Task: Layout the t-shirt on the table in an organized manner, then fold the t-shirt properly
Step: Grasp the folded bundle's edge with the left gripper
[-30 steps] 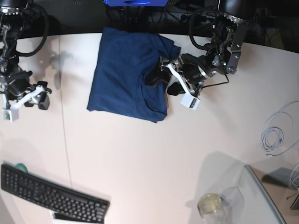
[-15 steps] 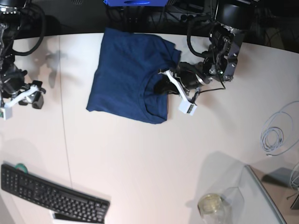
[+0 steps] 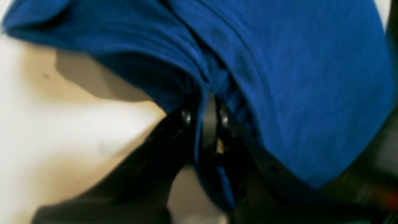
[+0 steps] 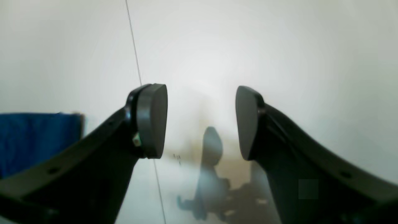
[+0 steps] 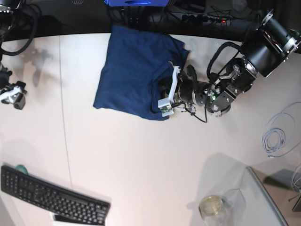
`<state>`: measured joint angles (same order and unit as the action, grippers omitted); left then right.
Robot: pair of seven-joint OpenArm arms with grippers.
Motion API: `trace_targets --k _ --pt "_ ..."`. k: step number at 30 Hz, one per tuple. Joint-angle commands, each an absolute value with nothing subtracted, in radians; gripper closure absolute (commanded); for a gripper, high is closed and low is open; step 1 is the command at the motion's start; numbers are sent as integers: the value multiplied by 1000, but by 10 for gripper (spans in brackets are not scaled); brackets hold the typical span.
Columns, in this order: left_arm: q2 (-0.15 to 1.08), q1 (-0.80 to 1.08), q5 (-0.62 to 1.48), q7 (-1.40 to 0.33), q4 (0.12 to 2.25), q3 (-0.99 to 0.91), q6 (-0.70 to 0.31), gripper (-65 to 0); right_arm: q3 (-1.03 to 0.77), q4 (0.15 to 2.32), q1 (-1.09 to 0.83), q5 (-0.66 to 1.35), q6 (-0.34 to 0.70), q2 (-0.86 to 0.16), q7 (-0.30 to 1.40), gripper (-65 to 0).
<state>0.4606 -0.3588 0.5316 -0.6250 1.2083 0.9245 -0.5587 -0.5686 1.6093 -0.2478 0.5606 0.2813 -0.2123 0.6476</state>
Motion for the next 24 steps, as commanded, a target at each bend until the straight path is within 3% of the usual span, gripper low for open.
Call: trace_targets --k 1,6,11,15,24 --pt "470 -392 470 -639 1214 967 -559 0 -587 1624 -249 570 291 -214 627 -323" --pt "481 -414 208 -638 1207 1026 -575 0 -618 1626 -254 570 291 -177 627 -323" --pt "473 -417 -16 -630 1207 1024 -698 0 -621 1626 -255 570 291 -145 627 -323" --pt "453 -430 -220 -507 1164 1023 -698 0 -621 1630 -265 570 291 -122 628 -323" --pt "325 -524 -286 -375 1023 1024 -698 0 -621 1633 -269 570 291 -99 628 -321"
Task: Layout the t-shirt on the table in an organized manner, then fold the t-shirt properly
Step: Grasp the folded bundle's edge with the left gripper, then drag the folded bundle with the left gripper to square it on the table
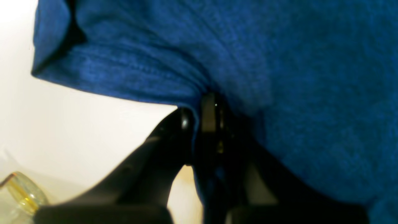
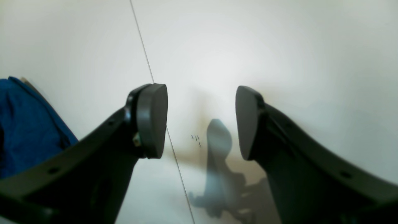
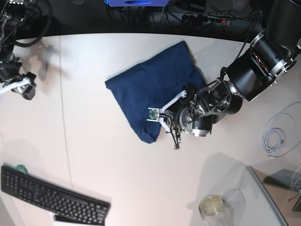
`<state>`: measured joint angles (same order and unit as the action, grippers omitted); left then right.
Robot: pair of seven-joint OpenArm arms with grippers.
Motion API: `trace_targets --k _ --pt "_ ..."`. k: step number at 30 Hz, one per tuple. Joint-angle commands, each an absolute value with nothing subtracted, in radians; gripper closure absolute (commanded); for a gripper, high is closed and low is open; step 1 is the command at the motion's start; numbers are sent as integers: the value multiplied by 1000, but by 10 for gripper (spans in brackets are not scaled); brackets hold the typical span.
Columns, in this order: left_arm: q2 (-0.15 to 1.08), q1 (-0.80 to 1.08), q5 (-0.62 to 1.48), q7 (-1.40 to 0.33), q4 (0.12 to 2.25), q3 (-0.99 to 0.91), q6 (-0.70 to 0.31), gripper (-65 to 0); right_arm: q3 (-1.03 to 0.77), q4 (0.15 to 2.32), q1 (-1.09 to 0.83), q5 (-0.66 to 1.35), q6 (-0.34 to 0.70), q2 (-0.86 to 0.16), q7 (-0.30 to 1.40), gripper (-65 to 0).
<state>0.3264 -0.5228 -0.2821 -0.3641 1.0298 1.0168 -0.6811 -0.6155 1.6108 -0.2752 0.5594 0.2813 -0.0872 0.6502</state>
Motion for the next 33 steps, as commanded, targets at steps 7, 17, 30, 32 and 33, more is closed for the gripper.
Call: trace_targets --k 7,17,30,32,33 --pt "246 -544 -288 -298 1020 1035 -698 0 -621 1627 -269 568 289 -87 628 -321" --pt "213 -547 -503 -104 967 1024 -698 0 -619 1627 -268 568 289 -88 628 -321" --pt "133 -588 -530 -5 874 1026 -698 0 -424 1578 -274 561 286 -87 702 -110" --pt "120 -591 -532 -5 857 1026 -698 0 -403 1543 -272 561 285 -87 704 0" --pt "113 -601 -532 -5 852 1030 -698 0 -400 1527 -272 561 285 -87 707 0"
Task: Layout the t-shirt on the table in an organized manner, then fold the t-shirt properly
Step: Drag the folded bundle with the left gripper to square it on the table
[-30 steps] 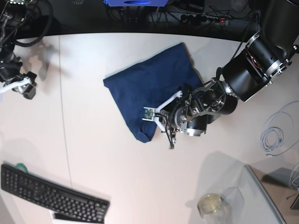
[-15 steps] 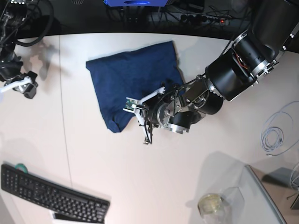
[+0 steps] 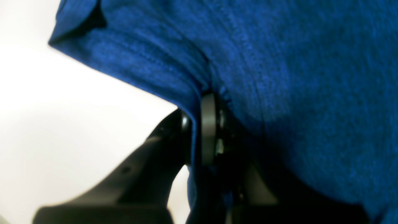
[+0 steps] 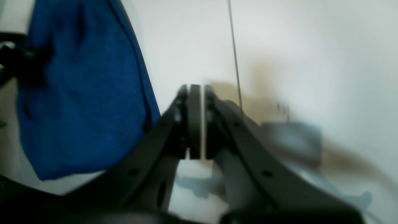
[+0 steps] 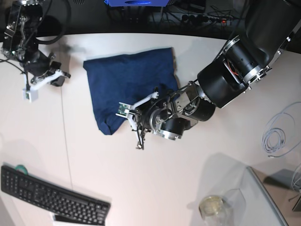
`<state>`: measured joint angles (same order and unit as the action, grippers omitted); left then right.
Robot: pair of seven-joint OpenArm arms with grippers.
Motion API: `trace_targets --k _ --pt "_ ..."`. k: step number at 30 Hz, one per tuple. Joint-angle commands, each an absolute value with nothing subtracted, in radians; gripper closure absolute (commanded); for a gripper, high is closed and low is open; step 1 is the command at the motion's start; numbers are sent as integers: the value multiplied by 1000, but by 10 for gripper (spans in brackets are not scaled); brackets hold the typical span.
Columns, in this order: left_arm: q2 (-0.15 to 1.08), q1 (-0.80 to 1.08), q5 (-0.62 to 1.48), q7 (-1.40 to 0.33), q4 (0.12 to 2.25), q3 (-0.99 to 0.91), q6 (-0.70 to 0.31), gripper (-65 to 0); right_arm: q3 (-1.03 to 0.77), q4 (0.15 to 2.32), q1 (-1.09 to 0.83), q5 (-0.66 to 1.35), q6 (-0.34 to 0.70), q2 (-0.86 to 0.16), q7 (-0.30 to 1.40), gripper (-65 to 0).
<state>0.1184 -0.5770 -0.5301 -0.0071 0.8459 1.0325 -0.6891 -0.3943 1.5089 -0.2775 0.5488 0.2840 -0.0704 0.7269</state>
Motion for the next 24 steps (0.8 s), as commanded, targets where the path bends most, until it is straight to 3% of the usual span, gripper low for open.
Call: trace_targets --k 1,7,14,18,24 --pt "111 -605 -530 -5 849 1033 -698 0 -400 1514 -274 561 285 -87 707 -18" --pt "110 -615 -524 4 837 1035 -698 0 -383 1506 -305 559 285 -87 710 -5" --pt "110 -616 -524 7 835 1033 -698 0 -216 1491 -315 559 282 -90 716 -6" --pt "110 -616 -524 7 837 1026 -698 0 -162 1466 -314 559 216 -93 714 -6" --pt "102 -615 -524 7 837 1029 -698 0 -70 1469 -317 559 203 -96 716 -6"
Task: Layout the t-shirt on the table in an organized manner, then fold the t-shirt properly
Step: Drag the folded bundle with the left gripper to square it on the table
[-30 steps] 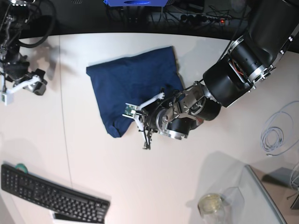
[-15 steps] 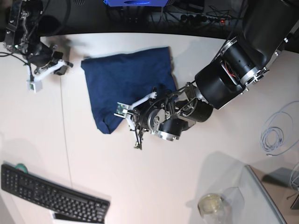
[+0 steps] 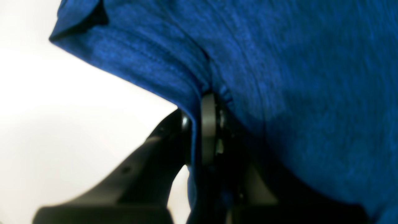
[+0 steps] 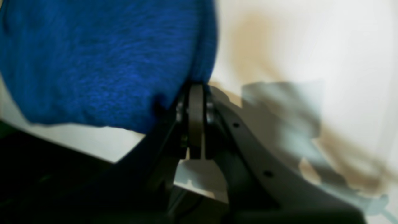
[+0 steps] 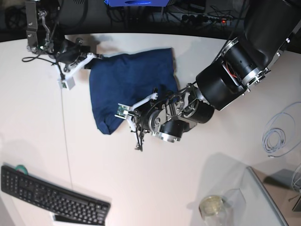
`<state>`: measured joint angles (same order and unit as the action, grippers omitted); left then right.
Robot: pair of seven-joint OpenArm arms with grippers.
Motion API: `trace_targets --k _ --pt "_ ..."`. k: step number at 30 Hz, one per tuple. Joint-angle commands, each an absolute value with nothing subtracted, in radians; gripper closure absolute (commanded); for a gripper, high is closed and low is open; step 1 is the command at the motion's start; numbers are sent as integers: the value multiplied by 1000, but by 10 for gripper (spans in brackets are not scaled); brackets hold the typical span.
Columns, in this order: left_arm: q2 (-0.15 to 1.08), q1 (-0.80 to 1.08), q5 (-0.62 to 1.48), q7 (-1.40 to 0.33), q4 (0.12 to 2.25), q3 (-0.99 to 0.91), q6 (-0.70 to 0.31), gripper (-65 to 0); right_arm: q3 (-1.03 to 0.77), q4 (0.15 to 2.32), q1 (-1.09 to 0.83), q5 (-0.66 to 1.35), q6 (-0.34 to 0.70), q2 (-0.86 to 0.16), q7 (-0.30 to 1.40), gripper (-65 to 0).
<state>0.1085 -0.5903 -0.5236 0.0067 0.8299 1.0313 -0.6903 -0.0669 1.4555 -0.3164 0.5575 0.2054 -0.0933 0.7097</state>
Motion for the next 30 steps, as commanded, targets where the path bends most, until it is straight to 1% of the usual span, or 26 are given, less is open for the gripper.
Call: trace_targets --k 1,8,12,16,29,30 --pt "94 -615 -524 7 837 1029 -698 0 -58 1469 -317 559 203 -96 716 -6" --pt "67 -615 -524 7 835 1026 -698 0 10 1469 -320 559 203 -94 719 -6" --pt "64 -615 -524 7 835 1033 -698 0 12 1469 -320 559 202 -93 719 -6" --pt "64 -616 -524 7 835 1029 -698 0 5 1469 -326 559 148 -97 714 -6" --pt "68 -650 -522 -5 842 1024 -698 0 4 1469 -323 559 147 -97 713 -6" --pt "68 -651 -522 -5 842 1024 -698 -48 4 1469 -323 559 147 -97 713 -6"
